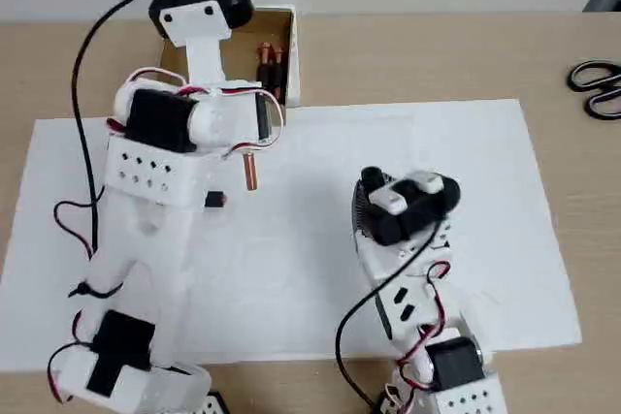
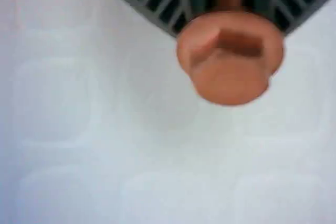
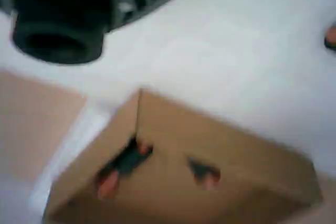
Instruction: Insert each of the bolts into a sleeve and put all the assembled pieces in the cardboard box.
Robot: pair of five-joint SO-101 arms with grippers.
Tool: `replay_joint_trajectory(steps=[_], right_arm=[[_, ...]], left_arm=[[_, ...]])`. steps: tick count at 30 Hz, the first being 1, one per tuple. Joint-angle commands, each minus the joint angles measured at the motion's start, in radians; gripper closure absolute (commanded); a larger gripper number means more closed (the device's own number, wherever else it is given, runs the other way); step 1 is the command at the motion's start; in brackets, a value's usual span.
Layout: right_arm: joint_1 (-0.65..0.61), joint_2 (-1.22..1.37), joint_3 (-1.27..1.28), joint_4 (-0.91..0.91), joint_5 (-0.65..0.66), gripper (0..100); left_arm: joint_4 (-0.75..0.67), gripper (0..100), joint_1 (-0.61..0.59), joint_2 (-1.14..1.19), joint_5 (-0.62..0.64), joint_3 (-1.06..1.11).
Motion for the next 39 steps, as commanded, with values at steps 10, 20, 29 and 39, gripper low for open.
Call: replay_joint_trajectory(steps=[10, 20, 29, 39], right_arm=[[-0.004, -0.048, -0.006, -0.159, -0.006, 99.5], [-0.004, -0.048, -0.006, -0.315, -0.006, 99.5], [-0.004, -0.048, 0.071, -0.341, -0.006, 99.5], [-0.005, -0.048, 0.071, -0.343, -0.006, 99.5]], left_arm=[[-0.114, 99, 0.005, -0.058, 0.011, -0.005], [-0.204, 99, 0.052, -0.058, 0.094, -0.005], [-0.405, 99, 0.157, -0.060, 0.133, -0.005], [-0.371, 99, 0.212, -0.258, 0.038, 0.030]])
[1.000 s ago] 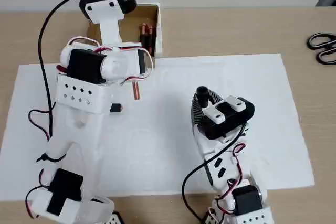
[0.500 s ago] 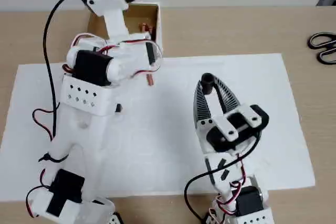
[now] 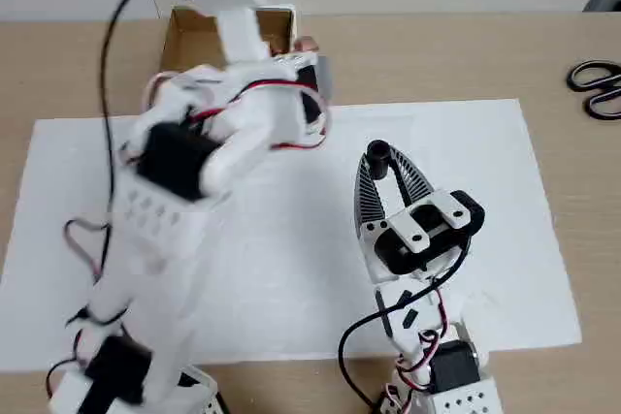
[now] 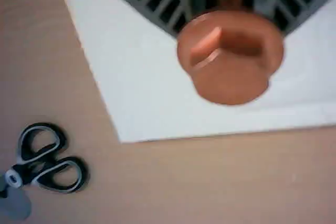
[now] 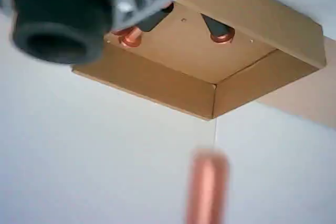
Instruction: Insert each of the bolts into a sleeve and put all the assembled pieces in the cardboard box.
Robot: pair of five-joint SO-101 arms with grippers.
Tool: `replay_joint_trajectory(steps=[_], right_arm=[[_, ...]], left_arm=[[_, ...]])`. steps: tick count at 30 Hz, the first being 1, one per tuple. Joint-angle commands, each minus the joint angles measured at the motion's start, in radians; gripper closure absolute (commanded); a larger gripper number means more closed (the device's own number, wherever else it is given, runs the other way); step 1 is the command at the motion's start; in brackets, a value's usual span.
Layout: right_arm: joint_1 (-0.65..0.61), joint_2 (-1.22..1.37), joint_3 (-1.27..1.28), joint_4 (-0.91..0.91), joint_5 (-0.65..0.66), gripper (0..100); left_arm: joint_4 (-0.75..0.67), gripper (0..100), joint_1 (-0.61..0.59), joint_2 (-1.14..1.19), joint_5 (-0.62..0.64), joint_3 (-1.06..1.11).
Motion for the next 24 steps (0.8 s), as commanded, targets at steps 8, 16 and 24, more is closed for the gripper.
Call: replay_joint_trajectory(steps=[8, 16, 24], right_arm=[[-0.004, -0.016, -0.006, -0.027, -0.003, 99.5], [-0.004, -0.016, -0.003, -0.019, -0.003, 99.5], [-0.004, -0.016, -0.003, -0.019, -0.003, 99.5]], left_arm=[[-0.313, 99, 0.187, -0.209, -0.209, 0.300], [-0.583, 99, 0.198, -0.338, -0.236, 0.579], [-0.769, 99, 0.198, -0.396, -0.236, 0.725]])
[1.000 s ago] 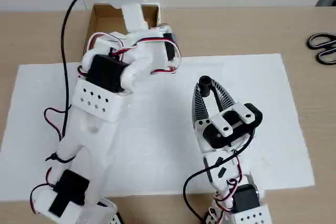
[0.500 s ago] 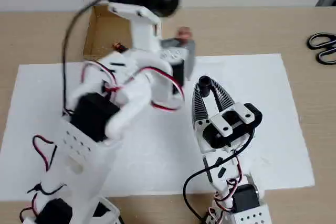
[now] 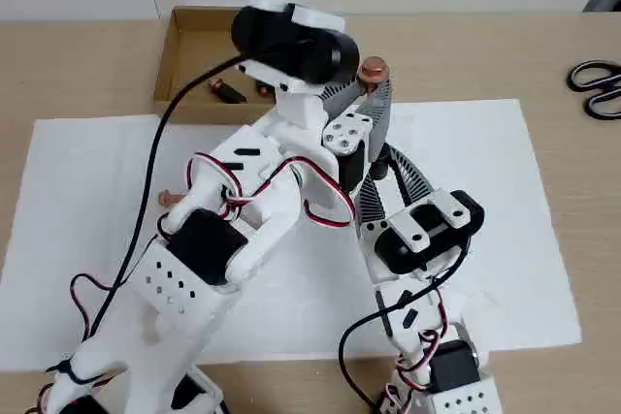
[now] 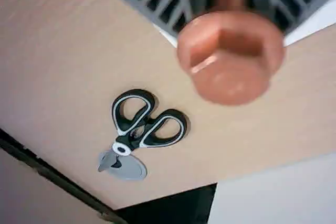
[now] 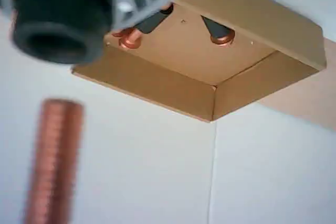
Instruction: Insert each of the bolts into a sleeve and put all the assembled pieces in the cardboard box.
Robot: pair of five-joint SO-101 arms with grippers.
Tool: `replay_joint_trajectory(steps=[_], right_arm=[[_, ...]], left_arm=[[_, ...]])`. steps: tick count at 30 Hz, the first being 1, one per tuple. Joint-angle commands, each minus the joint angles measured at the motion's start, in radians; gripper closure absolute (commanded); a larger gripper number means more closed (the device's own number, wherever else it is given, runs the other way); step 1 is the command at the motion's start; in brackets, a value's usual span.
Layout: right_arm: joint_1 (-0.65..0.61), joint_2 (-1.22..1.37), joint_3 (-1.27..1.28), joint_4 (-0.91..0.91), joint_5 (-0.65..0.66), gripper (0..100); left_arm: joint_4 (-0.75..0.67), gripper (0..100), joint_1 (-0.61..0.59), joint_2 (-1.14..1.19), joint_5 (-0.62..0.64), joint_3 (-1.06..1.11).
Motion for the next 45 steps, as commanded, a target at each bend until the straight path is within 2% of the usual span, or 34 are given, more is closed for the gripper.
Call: replay_joint_trajectory(steps=[1, 13, 18, 25, 31, 45], right_arm=[[-0.005, -0.016, -0.006, -0.019, -0.003, 99.5], [-0.005, -0.016, -0.008, -0.019, -0.003, 99.5], [-0.035, -0.016, -0.009, -0.019, -0.003, 99.5], [-0.059, -0.016, -0.011, -0.024, 0.000, 99.5], [-0.064, -0.016, -0.011, -0.027, 0.118, 99.5], [-0.065, -0.016, -0.051, -0.027, 0.120, 99.5]], left_arm=[[-0.060, 99, 0.003, -0.061, -0.006, 0.013], [-0.058, 99, 0.005, -0.058, 0.002, 0.013], [-0.057, 99, 0.005, -0.055, 0.054, 0.015], [0.064, 99, 0.002, -0.064, 0.052, 0.012], [0.112, 99, 0.002, -0.106, 0.051, 0.007], [0.104, 99, 0.002, -0.140, 0.049, 0.013]])
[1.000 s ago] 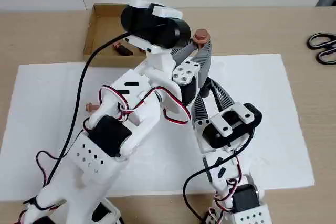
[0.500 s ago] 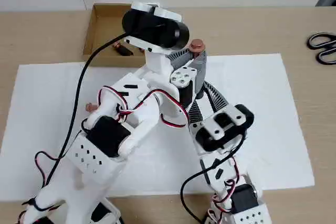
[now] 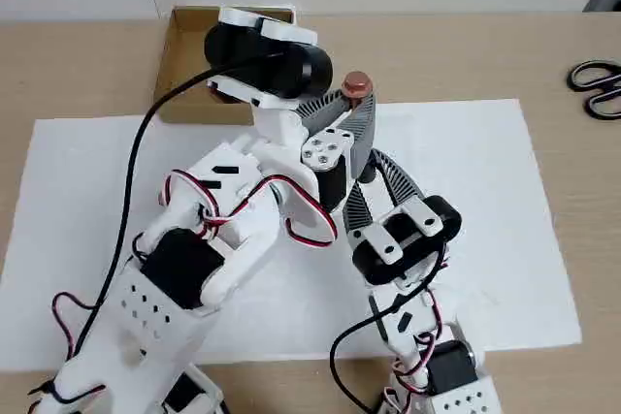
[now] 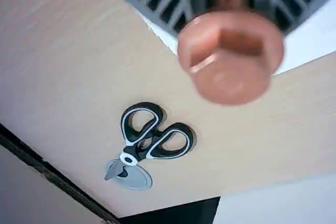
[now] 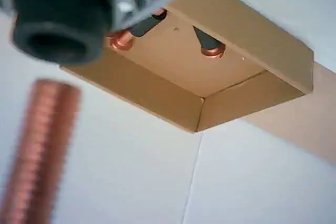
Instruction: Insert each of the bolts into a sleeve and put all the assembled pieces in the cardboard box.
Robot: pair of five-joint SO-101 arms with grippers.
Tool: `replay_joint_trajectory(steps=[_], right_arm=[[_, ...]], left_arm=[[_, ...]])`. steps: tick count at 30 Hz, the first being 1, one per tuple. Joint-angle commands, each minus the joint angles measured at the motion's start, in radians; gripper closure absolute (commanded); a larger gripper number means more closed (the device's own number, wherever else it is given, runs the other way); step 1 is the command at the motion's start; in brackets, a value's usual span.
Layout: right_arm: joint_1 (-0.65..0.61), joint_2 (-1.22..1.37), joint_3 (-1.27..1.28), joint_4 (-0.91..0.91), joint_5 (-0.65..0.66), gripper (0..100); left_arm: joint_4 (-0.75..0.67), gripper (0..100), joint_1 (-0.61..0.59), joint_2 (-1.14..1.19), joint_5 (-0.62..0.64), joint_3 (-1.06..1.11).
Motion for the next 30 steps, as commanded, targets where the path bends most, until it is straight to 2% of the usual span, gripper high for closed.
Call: replay_joint_trajectory(steps=[1, 4, 11, 25, 30], right_arm=[[-0.005, -0.016, -0.055, -0.027, 0.008, 99.5], [-0.005, -0.016, -0.060, -0.019, 0.008, 99.5], [-0.005, -0.016, -0.058, -0.019, 0.008, 99.5], [-0.004, -0.016, -0.066, -0.031, 0.008, 99.5], [-0.005, -0.016, -0.118, -0.127, 0.008, 99.5]], left_arm=[[-0.021, 99, 0.002, -0.035, 0.003, -0.008], [-0.089, 99, -0.002, -0.034, -0.003, 0.013], [-0.232, 99, 0.005, -0.043, -0.155, 0.159], [-0.229, 99, 0.003, -0.210, -0.155, 0.354], [-0.229, 99, 0.000, -0.249, -0.155, 0.361]])
